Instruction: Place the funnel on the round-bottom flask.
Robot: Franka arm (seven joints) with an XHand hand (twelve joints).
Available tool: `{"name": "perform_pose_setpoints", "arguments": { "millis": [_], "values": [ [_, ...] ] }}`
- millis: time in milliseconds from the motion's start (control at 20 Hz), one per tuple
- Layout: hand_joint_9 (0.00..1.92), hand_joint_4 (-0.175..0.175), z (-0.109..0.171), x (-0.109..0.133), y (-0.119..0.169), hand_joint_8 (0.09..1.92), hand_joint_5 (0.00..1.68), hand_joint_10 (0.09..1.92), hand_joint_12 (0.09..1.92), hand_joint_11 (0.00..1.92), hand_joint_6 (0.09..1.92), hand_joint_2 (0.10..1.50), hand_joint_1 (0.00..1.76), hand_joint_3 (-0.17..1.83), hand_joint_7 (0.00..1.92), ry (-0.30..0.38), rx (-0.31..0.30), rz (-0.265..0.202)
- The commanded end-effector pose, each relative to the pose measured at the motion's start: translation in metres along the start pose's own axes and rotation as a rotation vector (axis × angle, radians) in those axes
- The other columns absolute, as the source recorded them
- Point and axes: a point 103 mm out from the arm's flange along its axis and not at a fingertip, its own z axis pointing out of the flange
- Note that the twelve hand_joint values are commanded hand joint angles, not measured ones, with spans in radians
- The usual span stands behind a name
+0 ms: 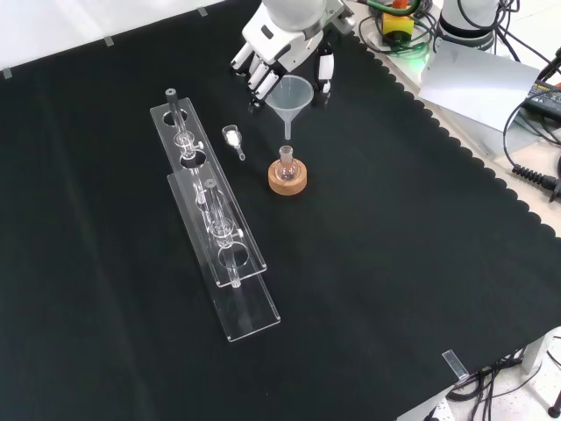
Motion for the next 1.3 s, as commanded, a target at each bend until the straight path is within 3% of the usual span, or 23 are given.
{"name": "perform_pose_setpoints", "arguments": {
  "millis": [50,1300],
  "values": [
    [0.93,0.002,0.013,0.001,0.008,1.03,0.42,0.78,1.45,0.27,0.62,0.72,0.68,0.38,0.61,0.001,0.033,0.01],
    [0.93,0.0,0.016,0.006,0.019,1.03,0.42,0.78,1.45,0.28,0.63,0.72,0.67,0.38,0.61,0.007,0.038,-0.005]
  ]
}}
